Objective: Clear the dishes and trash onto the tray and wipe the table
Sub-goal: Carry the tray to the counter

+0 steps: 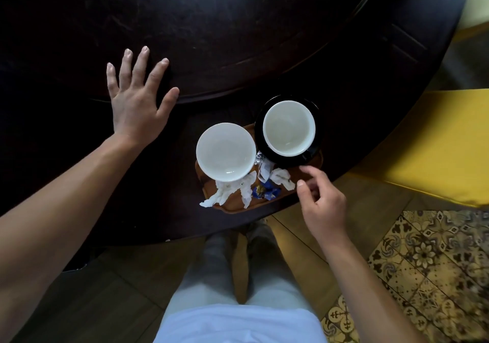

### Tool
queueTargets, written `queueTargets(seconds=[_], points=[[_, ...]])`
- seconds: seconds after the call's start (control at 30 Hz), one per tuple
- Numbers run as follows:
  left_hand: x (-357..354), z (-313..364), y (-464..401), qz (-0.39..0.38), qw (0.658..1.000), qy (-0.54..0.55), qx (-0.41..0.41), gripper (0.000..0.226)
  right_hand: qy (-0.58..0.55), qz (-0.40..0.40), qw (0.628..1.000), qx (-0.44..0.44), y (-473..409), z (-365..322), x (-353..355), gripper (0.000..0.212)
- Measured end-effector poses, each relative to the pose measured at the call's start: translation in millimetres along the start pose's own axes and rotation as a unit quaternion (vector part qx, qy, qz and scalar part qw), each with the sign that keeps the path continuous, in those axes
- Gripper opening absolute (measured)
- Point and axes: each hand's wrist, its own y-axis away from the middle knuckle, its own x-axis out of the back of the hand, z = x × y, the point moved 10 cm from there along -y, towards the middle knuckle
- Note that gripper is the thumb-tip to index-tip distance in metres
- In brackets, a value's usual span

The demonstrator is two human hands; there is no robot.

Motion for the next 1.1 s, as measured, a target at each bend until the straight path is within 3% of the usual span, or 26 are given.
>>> queueTargets(seconds=[0.13,0.2,0.43,0.67,1.1], points=[[29.5,5.7,53.2,0.083,0.99,0.116,0.014,0.06,0.002,0.066,0.997,-0.049,-14.5,24.4,35.2,0.032],[33.4,6.4,102.0,0.099,0.982,0.151,0.058,0.058,0.026,0.053,0.996,-0.065,-25.1,40.6,38.6,0.041],[-7.6,20.0,207.3,0.002,0.934,0.235,0.269,0.063,0.054,-0.083,0.994,-0.051,-49.5,57.8,16.6,0.071],[-35.0,61.8,221.0,-0.049,0.906,0.292,0.303,0.088,0.051,-0.114,0.991,-0.047,-56.7,53.2,2.4,0.086],[-48.6,66.4,207.2,-0.103,0.919,0.234,0.299,0.097,-0.018,-0.102,0.992,-0.073,-69.7,63.2,-9.3,0.085]])
